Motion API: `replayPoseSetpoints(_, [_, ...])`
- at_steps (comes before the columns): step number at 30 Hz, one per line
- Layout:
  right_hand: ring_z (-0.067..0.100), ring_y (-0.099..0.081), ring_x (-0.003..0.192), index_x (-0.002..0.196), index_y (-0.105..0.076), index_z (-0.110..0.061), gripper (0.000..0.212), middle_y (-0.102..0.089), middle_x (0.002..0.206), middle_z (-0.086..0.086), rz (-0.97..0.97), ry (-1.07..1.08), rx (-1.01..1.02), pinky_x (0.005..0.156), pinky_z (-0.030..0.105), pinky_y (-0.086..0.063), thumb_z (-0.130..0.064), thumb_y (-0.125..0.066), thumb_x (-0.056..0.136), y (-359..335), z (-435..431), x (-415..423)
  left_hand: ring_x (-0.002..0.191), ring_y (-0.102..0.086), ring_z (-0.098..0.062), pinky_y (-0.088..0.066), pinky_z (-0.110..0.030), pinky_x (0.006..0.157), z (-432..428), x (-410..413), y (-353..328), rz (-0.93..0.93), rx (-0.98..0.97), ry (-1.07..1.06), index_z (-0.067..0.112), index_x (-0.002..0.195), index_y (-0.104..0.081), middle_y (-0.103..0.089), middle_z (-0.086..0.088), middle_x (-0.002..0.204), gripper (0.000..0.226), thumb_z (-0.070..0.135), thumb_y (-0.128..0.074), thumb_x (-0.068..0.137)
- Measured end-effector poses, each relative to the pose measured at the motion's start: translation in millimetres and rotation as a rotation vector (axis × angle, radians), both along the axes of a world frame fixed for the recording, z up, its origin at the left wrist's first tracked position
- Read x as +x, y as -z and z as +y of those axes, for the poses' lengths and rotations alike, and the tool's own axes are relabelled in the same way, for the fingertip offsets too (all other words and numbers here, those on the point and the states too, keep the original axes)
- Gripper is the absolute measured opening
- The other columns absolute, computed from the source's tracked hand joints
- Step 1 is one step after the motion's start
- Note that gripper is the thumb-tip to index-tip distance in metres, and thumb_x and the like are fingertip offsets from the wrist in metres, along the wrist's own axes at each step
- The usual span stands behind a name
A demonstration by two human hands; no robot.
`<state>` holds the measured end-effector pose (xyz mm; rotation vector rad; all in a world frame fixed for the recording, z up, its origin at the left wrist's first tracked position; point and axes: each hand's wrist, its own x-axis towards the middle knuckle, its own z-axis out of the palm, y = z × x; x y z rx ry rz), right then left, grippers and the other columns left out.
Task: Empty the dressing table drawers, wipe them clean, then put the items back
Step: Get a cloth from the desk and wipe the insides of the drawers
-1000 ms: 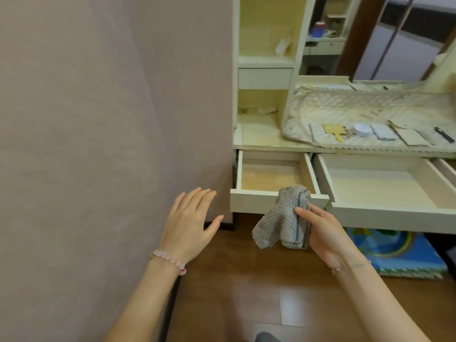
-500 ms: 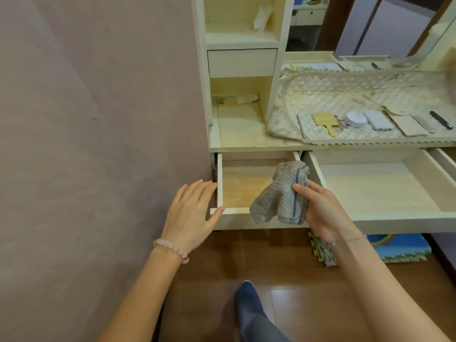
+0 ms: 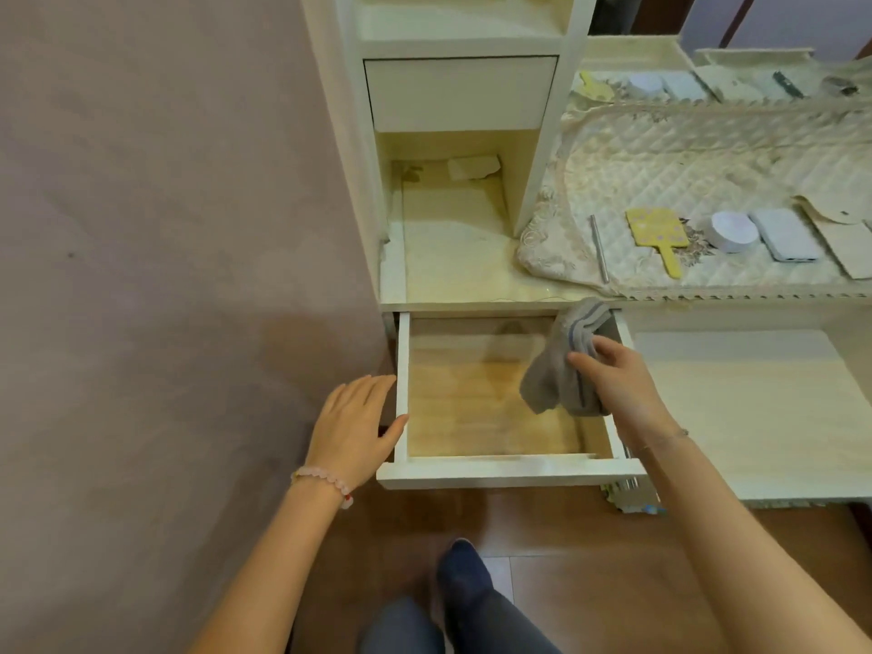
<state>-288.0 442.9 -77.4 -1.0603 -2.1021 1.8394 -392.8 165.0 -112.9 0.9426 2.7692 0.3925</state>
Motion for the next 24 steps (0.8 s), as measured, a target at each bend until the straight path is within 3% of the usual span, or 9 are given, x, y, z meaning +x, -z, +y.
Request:
replayPoseSetpoints(4, [0.024, -0.063, 0.087, 0.100, -0.064, -0.004, 0.014, -0.067, 0.095, 0.014, -0.175, -0.110, 0.021, 0.078, 0.035, -0.053, -0.006, -0.054, 0.090, 55, -11, -22, 0.134, -0.035, -0.016, -0.021, -0.033, 0.114, 10, -22, 22, -0.070, -0.004, 0.002, 0.019, 0.142, -0.034, -0.042, 0.001, 0.144, 0.056, 0.045, -0.045, 0.094])
replayPoseSetpoints(7, [0.019, -0.061, 0.084, 0.103, -0.063, -0.005, 0.018, -0.065, 0.091, 0.008, -0.258, -0.101, -0.053, 0.070, 0.020, -0.049, -0.002, -0.051, 0.090, 90, -27, -34, 0.134, -0.034, -0.015, -0.022, -0.031, 0.113, 18, -36, 36, -0.133, 0.010, 0.007, 0.020, 0.144, -0.032, -0.039, 0.001, 0.146, 0.057, 0.044, -0.046, 0.094])
replayPoseSetpoints(10, [0.016, -0.059, 0.083, 0.104, -0.063, -0.003, 0.019, -0.066, 0.092, 0.009, -0.316, -0.117, -0.091, 0.071, 0.021, -0.047, -0.002, -0.051, 0.090, 111, -39, -43, 0.139, -0.026, -0.015, -0.020, -0.029, 0.113, 24, -49, 49, -0.194, 0.000, 0.018, 0.019, 0.147, -0.021, -0.027, 0.001, 0.152, 0.063, 0.044, -0.044, 0.094])
replayPoseSetpoints(13, [0.021, -0.057, 0.081, 0.097, -0.065, 0.004, 0.015, -0.067, 0.095, 0.023, -0.359, -0.158, -0.013, 0.073, 0.031, -0.047, -0.003, -0.055, 0.088, 122, -41, -48, 0.142, -0.017, -0.015, -0.016, -0.029, 0.113, 29, -62, 60, -0.265, -0.004, 0.023, 0.017, 0.150, -0.011, -0.015, 0.001, 0.156, 0.069, 0.044, -0.044, 0.095])
replayPoseSetpoints(15, [0.024, -0.061, 0.085, 0.097, -0.066, 0.001, 0.015, -0.068, 0.095, 0.019, -0.349, -0.130, 0.043, 0.077, 0.033, -0.048, -0.004, -0.055, 0.087, 126, -37, -50, 0.142, -0.017, -0.015, -0.016, -0.028, 0.113, 33, -67, 66, -0.319, 0.011, 0.013, 0.017, 0.150, -0.008, -0.013, 0.002, 0.157, 0.072, 0.043, -0.045, 0.095])
replayPoseSetpoints(19, [0.018, -0.058, 0.079, 0.100, -0.066, -0.007, 0.016, -0.067, 0.091, 0.006, -0.421, -0.086, 0.267, 0.059, 0.015, -0.040, -0.012, -0.060, 0.086, 135, -27, -54, 0.142, -0.018, -0.016, -0.019, -0.029, 0.112, 36, -72, 76, -0.389, 0.033, -0.009, 0.018, 0.150, -0.005, -0.012, 0.002, 0.157, 0.073, 0.041, -0.047, 0.094])
replayPoseSetpoints(24, [0.025, -0.058, 0.102, 0.122, -0.053, -0.011, 0.039, -0.059, 0.120, 0.008, -0.561, -0.067, 0.433, 0.079, 0.029, -0.043, -0.020, -0.063, 0.085, 152, -26, -48, 0.142, -0.019, -0.017, -0.022, -0.032, 0.112, 37, -72, 83, -0.409, 0.055, -0.014, 0.020, 0.150, -0.001, -0.011, 0.001, 0.157, 0.074, 0.038, -0.048, 0.095])
